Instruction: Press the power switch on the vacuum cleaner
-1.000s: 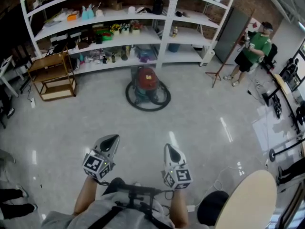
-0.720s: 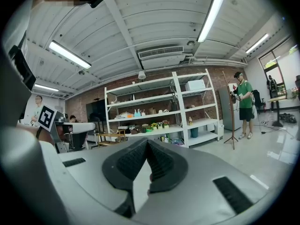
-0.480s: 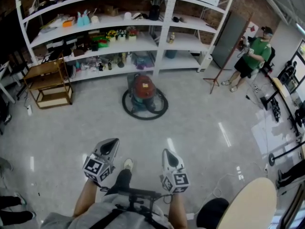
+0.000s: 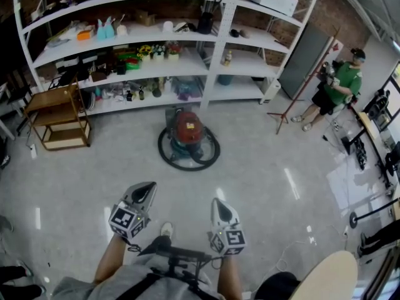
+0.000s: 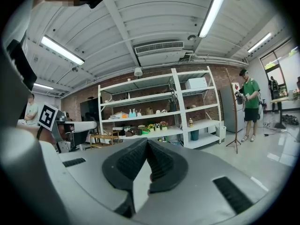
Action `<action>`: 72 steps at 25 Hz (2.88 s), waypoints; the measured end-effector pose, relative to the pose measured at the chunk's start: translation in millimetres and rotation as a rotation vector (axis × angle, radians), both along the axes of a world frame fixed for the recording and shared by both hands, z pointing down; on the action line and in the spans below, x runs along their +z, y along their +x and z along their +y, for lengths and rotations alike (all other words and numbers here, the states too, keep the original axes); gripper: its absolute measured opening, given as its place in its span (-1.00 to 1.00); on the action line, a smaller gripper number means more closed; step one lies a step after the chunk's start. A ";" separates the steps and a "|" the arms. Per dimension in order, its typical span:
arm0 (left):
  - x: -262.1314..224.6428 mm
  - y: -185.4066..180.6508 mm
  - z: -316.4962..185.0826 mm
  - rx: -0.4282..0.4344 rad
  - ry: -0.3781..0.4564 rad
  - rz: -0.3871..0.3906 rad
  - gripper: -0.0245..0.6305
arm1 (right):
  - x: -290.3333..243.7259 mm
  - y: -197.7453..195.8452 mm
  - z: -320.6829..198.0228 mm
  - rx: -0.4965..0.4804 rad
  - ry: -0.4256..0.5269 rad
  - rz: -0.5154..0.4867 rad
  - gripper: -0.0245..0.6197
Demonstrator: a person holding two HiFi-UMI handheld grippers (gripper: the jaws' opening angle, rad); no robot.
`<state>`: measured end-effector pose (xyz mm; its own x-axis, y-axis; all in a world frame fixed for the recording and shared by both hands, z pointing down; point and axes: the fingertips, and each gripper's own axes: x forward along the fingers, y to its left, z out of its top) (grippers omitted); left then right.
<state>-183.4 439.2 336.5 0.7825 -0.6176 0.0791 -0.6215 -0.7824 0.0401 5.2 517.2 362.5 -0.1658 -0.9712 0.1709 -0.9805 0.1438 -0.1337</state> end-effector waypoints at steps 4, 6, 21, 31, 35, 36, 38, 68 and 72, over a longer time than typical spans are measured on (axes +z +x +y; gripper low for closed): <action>-3.7 9.4 -43.3 0.010 -0.009 0.001 -0.90 | -4.2 8.7 -43.0 0.003 -0.004 0.000 -0.92; -3.6 13.0 -61.0 0.012 -0.008 0.000 -0.90 | -5.3 12.7 -61.4 0.005 0.008 0.000 -0.92; 0.6 11.6 -178.9 0.020 -0.006 0.007 -0.90 | -8.6 8.0 -176.5 0.020 -0.007 0.020 -0.92; 11.8 18.7 -223.9 0.007 -0.022 0.015 -0.90 | 0.0 22.3 -227.6 -0.002 -0.013 0.033 -0.92; 17.7 29.1 -252.9 -0.009 -0.025 0.008 -0.90 | 4.4 37.8 -257.8 0.001 -0.004 0.021 -0.92; 17.4 33.0 -262.9 -0.016 -0.023 0.005 -0.90 | 6.2 42.4 -268.1 -0.005 -0.004 0.020 -0.92; 18.6 42.7 -283.8 -0.023 -0.023 -0.003 -0.90 | 9.1 51.1 -290.4 -0.024 -0.002 0.027 -0.92; 36.9 152.2 -526.5 -0.119 -0.100 -0.067 -0.90 | 36.5 153.2 -554.8 -0.162 -0.055 -0.044 -0.92; 46.8 154.9 -546.0 -0.114 -0.123 -0.063 -0.90 | 43.8 153.2 -578.6 -0.161 -0.071 -0.033 -0.92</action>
<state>-28.6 -106.9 383.4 0.6992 -0.6846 0.2061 -0.7102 -0.6983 0.0895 158.3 -61.4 406.3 -0.3254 -0.9173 0.2297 -0.9403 0.2881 -0.1813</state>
